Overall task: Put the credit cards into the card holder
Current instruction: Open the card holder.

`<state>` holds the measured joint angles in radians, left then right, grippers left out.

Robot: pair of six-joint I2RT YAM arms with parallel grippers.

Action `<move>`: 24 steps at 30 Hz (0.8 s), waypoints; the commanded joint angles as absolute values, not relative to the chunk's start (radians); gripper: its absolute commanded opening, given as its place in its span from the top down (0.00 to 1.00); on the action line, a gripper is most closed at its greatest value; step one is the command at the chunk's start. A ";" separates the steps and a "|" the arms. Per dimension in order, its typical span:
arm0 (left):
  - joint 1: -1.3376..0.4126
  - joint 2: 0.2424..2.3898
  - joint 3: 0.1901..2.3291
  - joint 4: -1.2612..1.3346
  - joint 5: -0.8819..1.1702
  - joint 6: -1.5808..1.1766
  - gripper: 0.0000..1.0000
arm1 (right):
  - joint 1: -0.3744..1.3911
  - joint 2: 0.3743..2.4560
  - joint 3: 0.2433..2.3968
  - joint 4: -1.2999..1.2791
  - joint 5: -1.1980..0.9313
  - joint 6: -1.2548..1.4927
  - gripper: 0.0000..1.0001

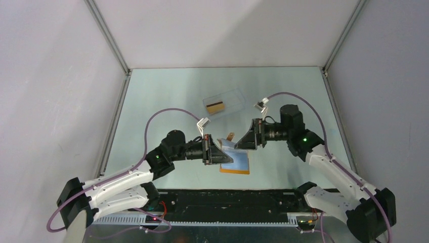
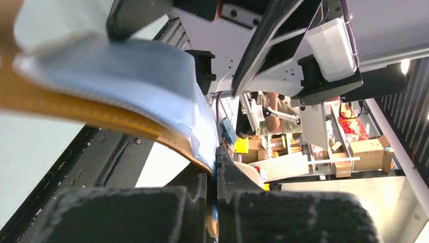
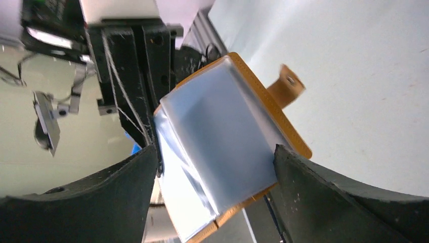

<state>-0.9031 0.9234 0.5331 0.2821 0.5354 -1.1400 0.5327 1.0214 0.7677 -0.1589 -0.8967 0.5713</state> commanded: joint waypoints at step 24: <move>-0.901 1.010 0.629 0.348 0.714 -1.011 1.00 | 0.304 0.976 0.729 -0.129 -1.157 0.627 0.05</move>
